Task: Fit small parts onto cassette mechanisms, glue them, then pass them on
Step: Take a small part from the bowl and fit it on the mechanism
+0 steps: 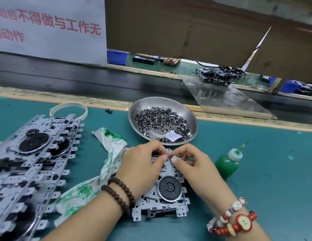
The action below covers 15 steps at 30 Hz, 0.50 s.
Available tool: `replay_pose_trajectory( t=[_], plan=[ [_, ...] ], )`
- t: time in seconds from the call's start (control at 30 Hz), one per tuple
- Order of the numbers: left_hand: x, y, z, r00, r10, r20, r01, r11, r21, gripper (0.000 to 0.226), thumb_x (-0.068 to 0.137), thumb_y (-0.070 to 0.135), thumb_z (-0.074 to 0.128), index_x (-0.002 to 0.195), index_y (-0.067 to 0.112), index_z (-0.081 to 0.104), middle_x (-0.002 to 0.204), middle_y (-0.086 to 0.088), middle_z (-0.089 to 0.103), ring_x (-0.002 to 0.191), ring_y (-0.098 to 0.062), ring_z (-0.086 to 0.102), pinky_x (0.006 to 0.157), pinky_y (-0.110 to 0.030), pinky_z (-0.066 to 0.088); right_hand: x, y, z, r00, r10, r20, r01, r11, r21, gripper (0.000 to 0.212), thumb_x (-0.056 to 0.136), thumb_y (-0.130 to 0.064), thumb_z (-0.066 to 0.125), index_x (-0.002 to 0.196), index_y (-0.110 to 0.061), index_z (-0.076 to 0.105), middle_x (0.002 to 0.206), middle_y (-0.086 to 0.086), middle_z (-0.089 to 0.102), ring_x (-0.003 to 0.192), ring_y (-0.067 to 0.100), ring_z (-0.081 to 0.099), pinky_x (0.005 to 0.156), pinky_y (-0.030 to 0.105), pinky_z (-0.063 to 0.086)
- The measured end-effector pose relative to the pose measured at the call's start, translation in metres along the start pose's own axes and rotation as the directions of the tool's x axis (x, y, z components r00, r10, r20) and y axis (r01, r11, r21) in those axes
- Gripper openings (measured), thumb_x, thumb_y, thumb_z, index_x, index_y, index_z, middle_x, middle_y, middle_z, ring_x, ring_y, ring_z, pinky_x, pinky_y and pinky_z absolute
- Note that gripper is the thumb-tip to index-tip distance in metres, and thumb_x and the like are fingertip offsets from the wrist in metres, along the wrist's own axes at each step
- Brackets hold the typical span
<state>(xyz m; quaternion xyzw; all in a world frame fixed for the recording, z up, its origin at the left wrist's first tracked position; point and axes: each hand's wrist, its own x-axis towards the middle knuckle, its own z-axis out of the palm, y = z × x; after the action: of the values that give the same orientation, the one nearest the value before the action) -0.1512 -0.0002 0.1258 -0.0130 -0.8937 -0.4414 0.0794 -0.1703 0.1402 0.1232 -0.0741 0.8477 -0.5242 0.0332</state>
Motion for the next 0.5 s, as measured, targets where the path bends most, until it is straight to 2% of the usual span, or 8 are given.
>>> replay_pose_trajectory(
  t=[0.1, 0.2, 0.33, 0.5],
  plan=[
    [0.0004, -0.0001, 0.0000, 1.000, 0.000, 0.001, 0.000, 1.000, -0.008, 0.024, 0.086, 0.027, 0.060, 0.067, 0.039, 0.052, 0.079, 0.021, 0.063, 0.088, -0.003, 0.059, 0.089, -0.033, 0.045, -0.0008, 0.0004, 0.0027, 0.999, 0.033, 0.008, -0.033, 0.995, 0.095, 0.014, 0.084, -0.010, 0.061, 0.077, -0.022, 0.062, 0.074, -0.005, 0.055, 0.055, -0.003, 0.048, 0.060, 0.015, 0.040],
    [0.0003, 0.0002, -0.0003, 1.000, 0.001, 0.002, -0.001, 1.000, -0.013, 0.025, 0.086, 0.026, 0.061, 0.066, 0.039, 0.052, 0.077, 0.021, 0.063, 0.087, -0.003, 0.059, 0.089, -0.033, 0.045, -0.0016, 0.0009, 0.0043, 0.999, 0.050, 0.009, -0.050, 0.990, 0.132, 0.013, 0.085, -0.009, 0.060, 0.080, -0.021, 0.062, 0.091, 0.001, 0.061, 0.063, -0.001, 0.056, 0.065, 0.014, 0.044],
    [-0.0001, 0.0004, -0.0004, 1.000, -0.005, 0.011, 0.005, 1.000, -0.026, 0.025, 0.085, 0.025, 0.061, 0.067, 0.039, 0.052, 0.079, 0.018, 0.065, 0.088, -0.004, 0.059, 0.090, -0.034, 0.044, -0.0017, 0.0002, 0.0053, 0.998, 0.064, 0.014, -0.066, 0.982, 0.175, 0.016, 0.085, -0.004, 0.058, 0.079, -0.018, 0.061, 0.073, -0.008, 0.061, 0.060, 0.000, 0.051, 0.057, 0.010, 0.042],
    [-0.0011, 0.0025, -0.0011, 1.000, -0.004, 0.018, 0.004, 1.000, 0.005, 0.025, 0.087, 0.026, 0.059, 0.067, 0.039, 0.050, 0.079, 0.017, 0.064, 0.088, -0.008, 0.059, 0.094, -0.038, 0.041, -0.0025, -0.0017, 0.0073, 0.997, 0.077, 0.004, -0.076, 0.976, 0.203, 0.019, 0.085, 0.000, 0.056, 0.079, -0.017, 0.061, 0.071, -0.008, 0.060, 0.058, -0.001, 0.050, 0.054, 0.008, 0.041]
  ],
)
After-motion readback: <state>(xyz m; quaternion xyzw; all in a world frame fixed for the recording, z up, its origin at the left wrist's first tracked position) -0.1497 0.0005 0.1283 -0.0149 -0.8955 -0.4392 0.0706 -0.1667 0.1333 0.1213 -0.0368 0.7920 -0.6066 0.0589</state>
